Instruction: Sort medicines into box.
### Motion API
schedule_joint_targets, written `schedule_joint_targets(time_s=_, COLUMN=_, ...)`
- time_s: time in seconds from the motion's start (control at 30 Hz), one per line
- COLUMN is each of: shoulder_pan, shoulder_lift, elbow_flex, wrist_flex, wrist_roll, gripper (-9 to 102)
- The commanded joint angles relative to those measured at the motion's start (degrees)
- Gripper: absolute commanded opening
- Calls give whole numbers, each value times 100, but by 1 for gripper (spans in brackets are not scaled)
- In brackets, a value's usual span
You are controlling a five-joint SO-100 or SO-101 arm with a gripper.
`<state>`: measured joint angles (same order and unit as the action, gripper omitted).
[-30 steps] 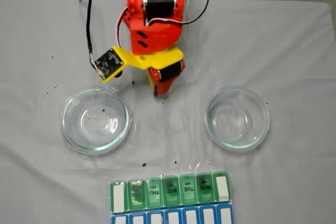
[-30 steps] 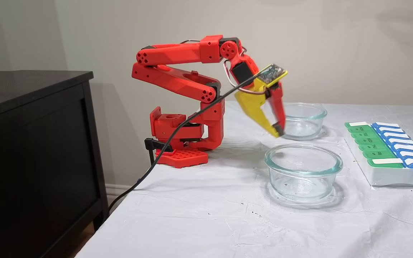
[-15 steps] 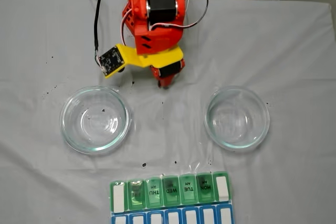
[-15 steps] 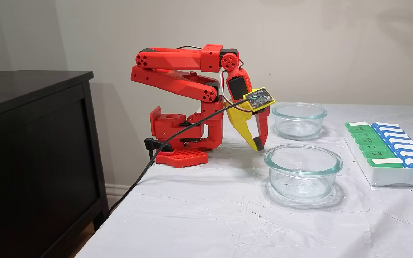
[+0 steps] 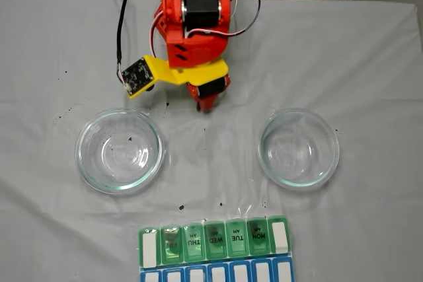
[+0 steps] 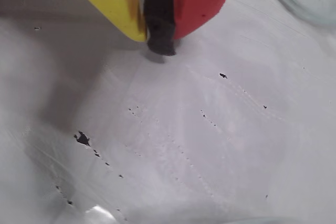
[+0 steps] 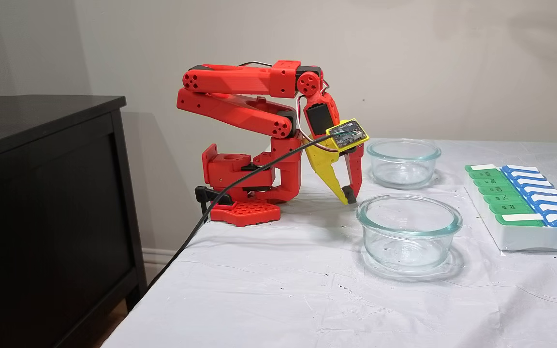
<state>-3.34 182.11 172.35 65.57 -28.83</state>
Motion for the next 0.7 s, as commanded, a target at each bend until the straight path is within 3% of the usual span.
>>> schedule_joint_targets(time_s=0.0, shoulder_pan=-141, shoulder_lift=149, elbow_flex=-114, wrist_flex=0, wrist_roll=-325, gripper=1)
schedule_joint_targets(time_s=0.33, shoulder_pan=360, shoulder_lift=149, elbow_flex=-105, wrist_flex=9, wrist_roll=413, gripper=0)
schedule_joint_targets(time_s=0.67, shoulder_pan=185, shoulder_lift=158, elbow_flex=-105, wrist_flex=9, wrist_roll=255, gripper=0)
